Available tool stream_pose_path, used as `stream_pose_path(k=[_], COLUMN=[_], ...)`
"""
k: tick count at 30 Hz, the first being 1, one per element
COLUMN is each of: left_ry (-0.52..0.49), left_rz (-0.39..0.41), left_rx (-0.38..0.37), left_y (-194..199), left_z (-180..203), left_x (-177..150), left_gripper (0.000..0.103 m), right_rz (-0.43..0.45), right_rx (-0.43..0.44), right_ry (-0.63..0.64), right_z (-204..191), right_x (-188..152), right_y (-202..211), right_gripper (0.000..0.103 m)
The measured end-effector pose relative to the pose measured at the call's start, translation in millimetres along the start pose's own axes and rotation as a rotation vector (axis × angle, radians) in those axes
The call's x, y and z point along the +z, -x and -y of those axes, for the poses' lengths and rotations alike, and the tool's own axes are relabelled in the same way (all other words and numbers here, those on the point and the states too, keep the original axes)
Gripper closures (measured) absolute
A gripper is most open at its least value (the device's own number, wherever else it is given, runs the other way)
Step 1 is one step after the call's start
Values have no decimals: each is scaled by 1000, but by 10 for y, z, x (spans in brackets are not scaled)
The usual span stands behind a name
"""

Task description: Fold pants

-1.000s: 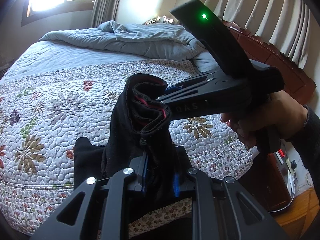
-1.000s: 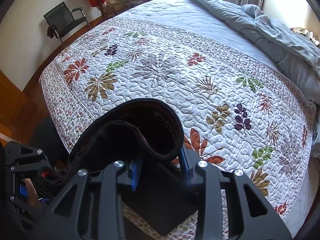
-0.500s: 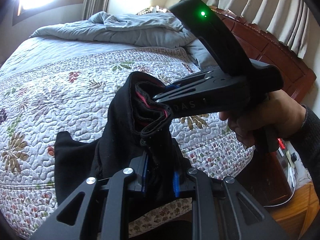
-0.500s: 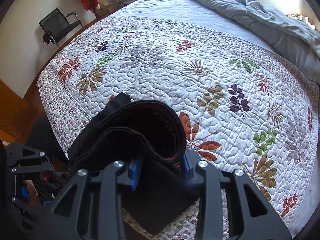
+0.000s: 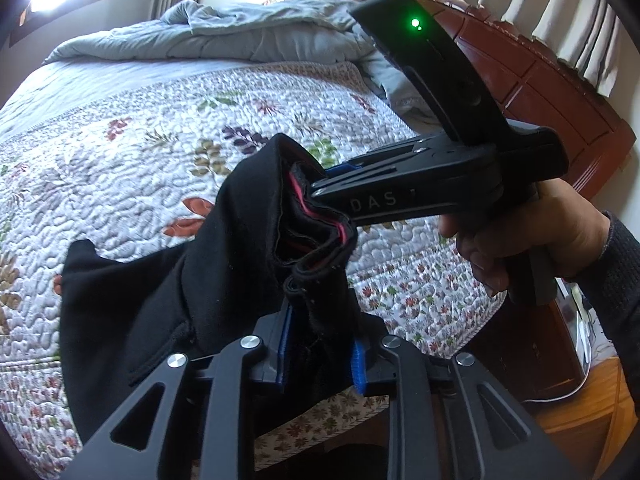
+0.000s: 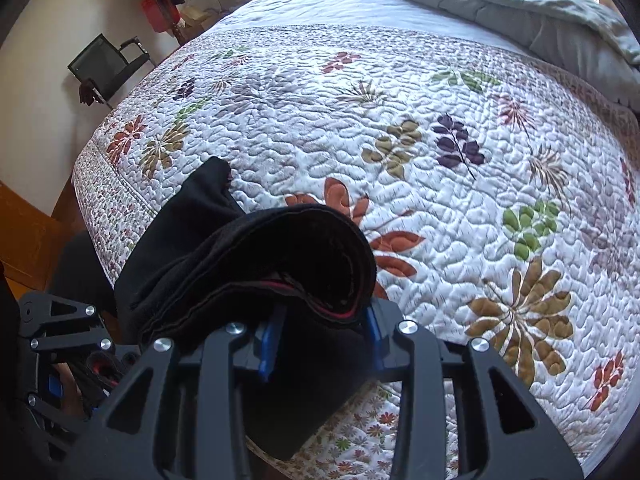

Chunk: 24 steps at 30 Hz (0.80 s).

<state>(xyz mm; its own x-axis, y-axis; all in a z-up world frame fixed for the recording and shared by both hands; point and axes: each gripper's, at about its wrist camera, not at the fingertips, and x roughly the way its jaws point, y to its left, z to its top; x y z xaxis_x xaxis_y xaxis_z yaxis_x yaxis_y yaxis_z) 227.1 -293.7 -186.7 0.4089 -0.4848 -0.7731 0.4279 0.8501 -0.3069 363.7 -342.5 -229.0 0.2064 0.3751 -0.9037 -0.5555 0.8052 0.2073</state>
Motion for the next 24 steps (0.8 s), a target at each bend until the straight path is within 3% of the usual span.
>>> stream_pose_path(k=[9,12,15,17,20,24], left_ry=[5,17,43,75,124,190], left_rz=[-56,-69,-51,-22,-5,32], left_rx=[-13,-49,-133,-172,-225,-174], left_y=[-187,-169,13,202,415,602], left_z=[66,59,-40,-178,-438,-946], left_x=[-126,-160,-220,-267,-345,-452], left_gripper=[74,63,45,32,29,27], right_rz=[-7,-8,-10,3,66,211], right_rx=[20,49,65,116,250,501], right_ry=[-85,-173,-338,-465,-677,-858], right_z=[250,389,622,800,1018,1036], right_x=[-274,-393,-622,-839,-1239,-1662], right_y=[-91,-120,-148,-148,-122,-60], right_gripper=[67,63,54,54,34,15])
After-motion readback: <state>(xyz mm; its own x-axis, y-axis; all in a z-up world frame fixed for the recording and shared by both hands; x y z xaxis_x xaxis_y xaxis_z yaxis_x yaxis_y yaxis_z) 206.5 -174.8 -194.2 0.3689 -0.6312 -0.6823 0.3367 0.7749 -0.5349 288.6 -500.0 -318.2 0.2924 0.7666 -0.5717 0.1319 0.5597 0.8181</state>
